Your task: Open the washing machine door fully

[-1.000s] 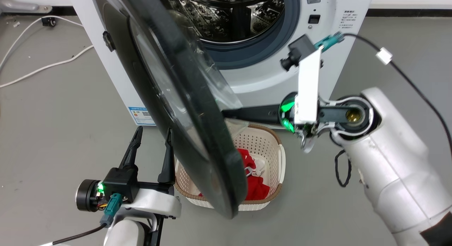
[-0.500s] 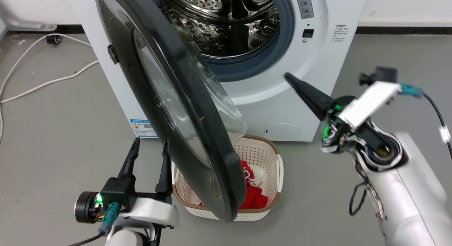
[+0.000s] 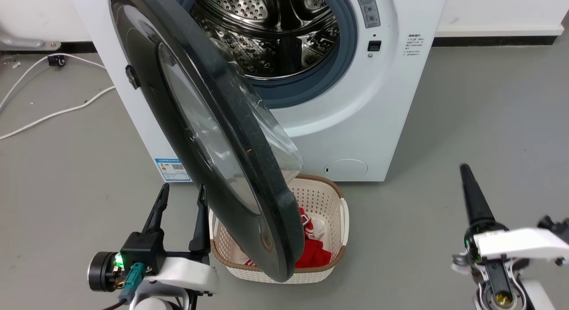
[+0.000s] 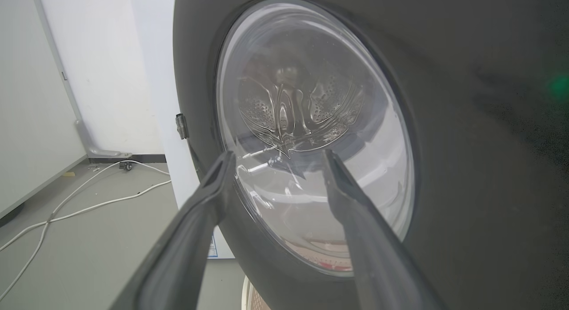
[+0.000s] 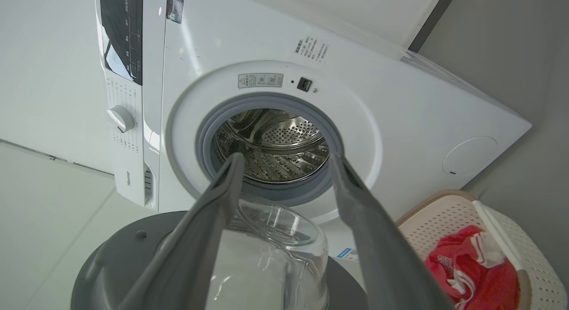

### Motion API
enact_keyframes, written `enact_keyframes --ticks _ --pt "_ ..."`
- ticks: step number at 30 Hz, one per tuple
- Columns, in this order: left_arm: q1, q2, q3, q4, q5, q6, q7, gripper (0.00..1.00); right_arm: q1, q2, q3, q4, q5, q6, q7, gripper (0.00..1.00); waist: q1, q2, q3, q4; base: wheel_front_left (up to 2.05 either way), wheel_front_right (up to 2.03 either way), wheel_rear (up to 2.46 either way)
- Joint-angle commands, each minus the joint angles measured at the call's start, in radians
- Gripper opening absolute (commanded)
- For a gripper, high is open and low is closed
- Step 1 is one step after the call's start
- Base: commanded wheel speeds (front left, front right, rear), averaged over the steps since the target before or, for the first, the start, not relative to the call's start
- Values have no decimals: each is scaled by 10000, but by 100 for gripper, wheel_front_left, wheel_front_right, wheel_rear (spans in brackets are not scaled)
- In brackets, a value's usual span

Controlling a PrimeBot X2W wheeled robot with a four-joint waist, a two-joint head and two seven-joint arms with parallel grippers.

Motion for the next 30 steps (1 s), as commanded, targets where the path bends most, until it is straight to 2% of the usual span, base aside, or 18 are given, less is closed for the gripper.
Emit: enact_keyframes --ticks 1,4,8,11,15,17,22,30 --pt "107 1 59 21 70 -12 -24 100 310 -26 -101 -54 -467 0 -414 100 1 0 -56 -11 0 0 0" --pt "159 1 113 22 78 -10 -24 100 731 -179 -320 -143 -2103 0 -1198 100 1 0 -116 -48 0 0 0" --pt "177 1 180 -6 83 18 -24 100 1016 -15 -1148 -658 -5221 0 -1525 100 1 0 -129 -111 0 0 0" --pt "141 0 202 -35 88 25 -26 100 1162 225 -1902 -1741 -8536 -1 -1540 100 1 0 -107 -122 0 0 0" --pt "58 3 226 -70 97 22 -24 100 1538 661 -2109 -3095 -11610 -1 -1537 100 1 0 -59 -80 0 0 0" --pt "25 1 244 -91 88 33 -26 100 1752 791 -1995 -3471 -12628 -3 -1537 100 1 0 -17 -85 0 0 0" --pt "-38 0 216 -33 129 -35 -24 100 2185 904 -1722 -3787 -14032 -3 -1538 100 1 0 -40 -79 0 0 0" --pt "-33 1 199 5 162 -71 -24 100 2581 912 -1620 -2847 -13386 -3 -1540 100 1 0 -133 -57 0 0 0"
